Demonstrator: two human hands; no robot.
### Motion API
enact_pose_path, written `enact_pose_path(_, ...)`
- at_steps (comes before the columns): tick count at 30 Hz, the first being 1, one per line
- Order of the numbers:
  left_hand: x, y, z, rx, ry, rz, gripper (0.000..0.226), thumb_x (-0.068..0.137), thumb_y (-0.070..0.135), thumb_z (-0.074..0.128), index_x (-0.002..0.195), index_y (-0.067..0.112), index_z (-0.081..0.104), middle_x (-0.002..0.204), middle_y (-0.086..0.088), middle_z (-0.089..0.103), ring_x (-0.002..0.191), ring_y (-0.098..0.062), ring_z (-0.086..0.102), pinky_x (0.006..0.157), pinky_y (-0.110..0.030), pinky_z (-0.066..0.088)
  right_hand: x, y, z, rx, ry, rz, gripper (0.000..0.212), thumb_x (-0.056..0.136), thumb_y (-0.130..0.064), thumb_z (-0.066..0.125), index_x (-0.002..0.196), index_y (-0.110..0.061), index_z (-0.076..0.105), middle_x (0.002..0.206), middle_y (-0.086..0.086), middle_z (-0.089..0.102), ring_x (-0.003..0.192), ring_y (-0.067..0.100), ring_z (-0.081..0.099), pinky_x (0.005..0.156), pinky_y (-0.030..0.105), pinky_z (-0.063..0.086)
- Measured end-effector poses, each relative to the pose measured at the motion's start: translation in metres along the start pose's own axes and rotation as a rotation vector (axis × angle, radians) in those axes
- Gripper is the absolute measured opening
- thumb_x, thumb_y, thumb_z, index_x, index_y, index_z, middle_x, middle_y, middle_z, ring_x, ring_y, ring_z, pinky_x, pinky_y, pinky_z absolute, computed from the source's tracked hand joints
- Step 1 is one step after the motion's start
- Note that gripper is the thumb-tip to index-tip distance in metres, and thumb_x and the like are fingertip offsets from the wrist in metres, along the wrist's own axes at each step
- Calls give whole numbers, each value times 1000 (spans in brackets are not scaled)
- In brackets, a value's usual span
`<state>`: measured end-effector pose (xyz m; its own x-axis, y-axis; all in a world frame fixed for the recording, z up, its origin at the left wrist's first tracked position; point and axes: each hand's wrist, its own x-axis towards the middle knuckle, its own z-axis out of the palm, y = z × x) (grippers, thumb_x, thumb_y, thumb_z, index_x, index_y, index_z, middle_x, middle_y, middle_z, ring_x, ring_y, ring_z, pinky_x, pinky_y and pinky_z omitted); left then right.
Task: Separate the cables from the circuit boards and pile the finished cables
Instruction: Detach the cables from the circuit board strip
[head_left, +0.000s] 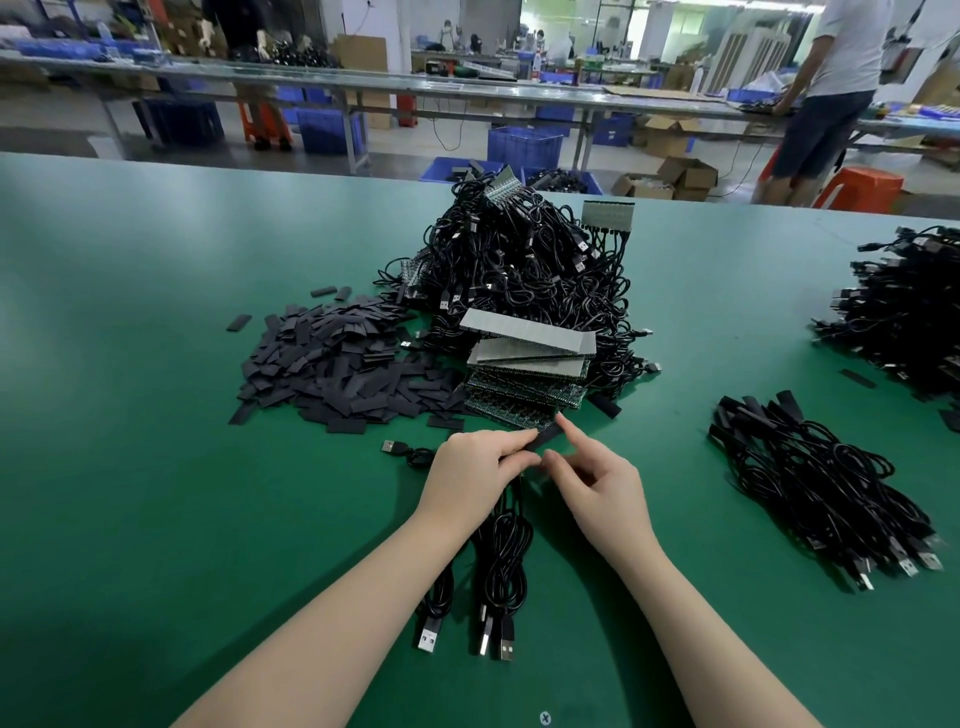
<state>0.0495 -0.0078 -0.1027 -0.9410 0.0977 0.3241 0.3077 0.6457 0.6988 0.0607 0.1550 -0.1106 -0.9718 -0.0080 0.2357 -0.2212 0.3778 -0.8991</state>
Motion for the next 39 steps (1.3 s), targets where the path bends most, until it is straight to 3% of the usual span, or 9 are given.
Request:
enact_pose_path(4,0,1,1,7,20,10,31,89,31,68,119,27,69,112,6,72,103,-2,58,80,2,34,1,-1,0,63,25,59,51,93,-25,69,128,-53,46,82,-18,75,73,-5,64,71,5,43)
enact_pose_path(6,-1,3,1,13,36,17,30,89,31,68,119,29,69,111,7,72,100,-3,62,82,-5,39,2,-3,0,113,25,101,35,93,-25,69,121,-44,59,80,-13,76,74,-3,67,71,7,45)
enact_pose_path(8,-1,3,0,16,34,32,30,90,29,66,119,32,69,112,9,72,101,-4,63,87,-15,45,2,-3,0,118,-14,89,12,93,-22,69,96,-32,74,77,-14,76,74,-4,68,68,8,46)
enact_pose_path(11,-2,5,0,5,13,54,30,90,26,64,118,35,69,112,13,71,102,-3,63,90,-22,49,1,-3,0,97,-29,50,20,92,-21,70,78,-33,76,73,-13,74,66,-4,64,63,9,45)
enact_pose_path(19,-1,5,1,23,-7,112,38,89,21,62,123,38,65,106,11,73,91,-6,65,80,-28,52,2,-3,-3,245,15,97,15,89,-12,74,84,-26,78,80,-7,77,73,1,66,69,15,51)
enact_pose_path(23,0,4,4,39,8,127,43,87,23,67,129,30,63,111,12,71,98,-4,65,91,-29,50,5,2,-6,364,105,163,9,89,-5,71,85,-13,74,75,-3,73,70,8,64,67,19,52)
enact_pose_path(30,3,1,8,223,15,103,19,90,37,61,104,34,73,106,20,70,103,1,59,90,-27,36,11,14,-10,664,284,281,5,93,-9,67,97,-12,68,82,5,74,72,13,66,66,18,51)
enact_pose_path(36,3,1,7,163,7,117,15,90,34,62,100,33,73,97,17,71,92,-2,62,85,-37,49,3,3,-4,354,122,152,18,92,-17,70,85,-31,79,83,-2,78,74,8,70,70,18,55)
enact_pose_path(39,3,0,6,80,46,154,17,89,33,64,103,31,73,101,18,71,97,1,60,87,-25,50,1,-3,-4,319,156,126,21,94,-17,67,84,-33,78,86,-5,78,82,9,71,79,22,56)
